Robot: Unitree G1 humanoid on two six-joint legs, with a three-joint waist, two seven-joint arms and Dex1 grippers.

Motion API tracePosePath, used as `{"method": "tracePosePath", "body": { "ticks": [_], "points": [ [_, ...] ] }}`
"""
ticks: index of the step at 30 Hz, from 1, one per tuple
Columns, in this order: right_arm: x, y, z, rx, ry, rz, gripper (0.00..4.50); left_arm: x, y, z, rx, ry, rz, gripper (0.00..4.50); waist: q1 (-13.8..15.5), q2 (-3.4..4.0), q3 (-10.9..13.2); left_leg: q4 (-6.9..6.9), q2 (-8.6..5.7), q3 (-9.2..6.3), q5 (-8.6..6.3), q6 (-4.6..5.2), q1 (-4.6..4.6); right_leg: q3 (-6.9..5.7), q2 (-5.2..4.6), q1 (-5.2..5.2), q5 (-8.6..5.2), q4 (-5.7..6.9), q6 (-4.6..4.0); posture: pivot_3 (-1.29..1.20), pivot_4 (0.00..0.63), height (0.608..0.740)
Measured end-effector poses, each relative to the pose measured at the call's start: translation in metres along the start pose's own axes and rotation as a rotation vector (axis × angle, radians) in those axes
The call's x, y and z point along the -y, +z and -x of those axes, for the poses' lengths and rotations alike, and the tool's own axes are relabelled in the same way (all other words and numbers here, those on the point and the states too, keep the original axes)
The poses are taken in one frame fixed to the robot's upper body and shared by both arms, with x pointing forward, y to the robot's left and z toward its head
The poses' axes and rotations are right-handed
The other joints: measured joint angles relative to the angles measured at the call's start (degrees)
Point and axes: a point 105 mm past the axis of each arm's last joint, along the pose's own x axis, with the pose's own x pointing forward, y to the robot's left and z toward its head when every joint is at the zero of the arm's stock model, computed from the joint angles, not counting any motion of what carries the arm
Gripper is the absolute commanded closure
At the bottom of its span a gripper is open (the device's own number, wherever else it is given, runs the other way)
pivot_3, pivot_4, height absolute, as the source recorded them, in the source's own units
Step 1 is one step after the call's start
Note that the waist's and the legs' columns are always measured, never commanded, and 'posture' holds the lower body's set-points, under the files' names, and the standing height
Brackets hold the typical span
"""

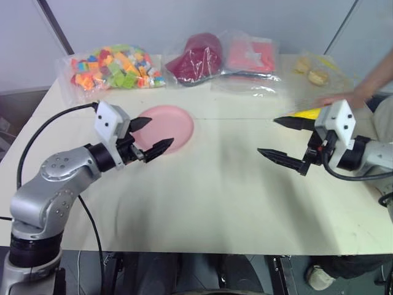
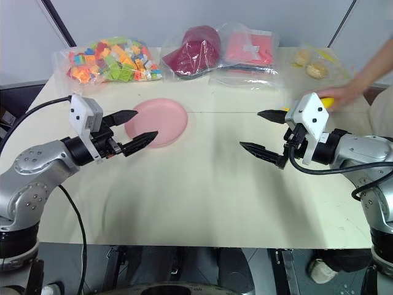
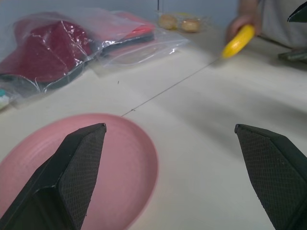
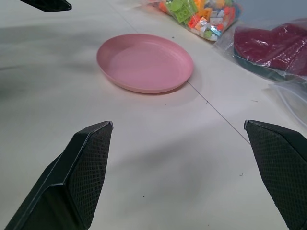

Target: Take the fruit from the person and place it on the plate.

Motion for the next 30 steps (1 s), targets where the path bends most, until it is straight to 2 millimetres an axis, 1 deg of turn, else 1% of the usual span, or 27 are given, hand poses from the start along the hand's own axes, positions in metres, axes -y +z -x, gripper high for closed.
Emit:
{"method": "tracePosePath", "body": {
  "ticks": [7,15,30],
  "points": [
    [0.0011,0.0019,-0.0004,0.004,-0.002,0.004,0.02,-0.0052,0.0034,0.0018,0.020,0.047,0.009,0.00,0.0,0.00,0.0,0.00,0.00,0.00,0.00,-0.01,0.00,0.00,0.00,0.00,0.00,0.00,0.00,0.00,0.150,0.740],
    [0.0008,-0.0003,-0.0050,-0.001,0.014,-0.006,0.02,-0.0046,0.0041,0.0018,0.023,0.044,0.011,0.00,0.0,0.00,0.0,0.00,0.00,0.00,0.02,-0.04,0.00,0.00,0.00,0.00,0.00,0.00,0.00,0.00,0.150,0.740],
    [0.0009,0.0003,-0.0053,-0.001,0.015,-0.005,0.02,-0.0020,0.0018,0.0015,0.019,0.038,0.012,0.00,0.0,0.00,0.0,0.00,0.00,0.00,0.03,-0.06,0.00,0.00,0.00,0.00,0.00,0.00,0.00,0.00,0.150,0.740]
  ]
}}
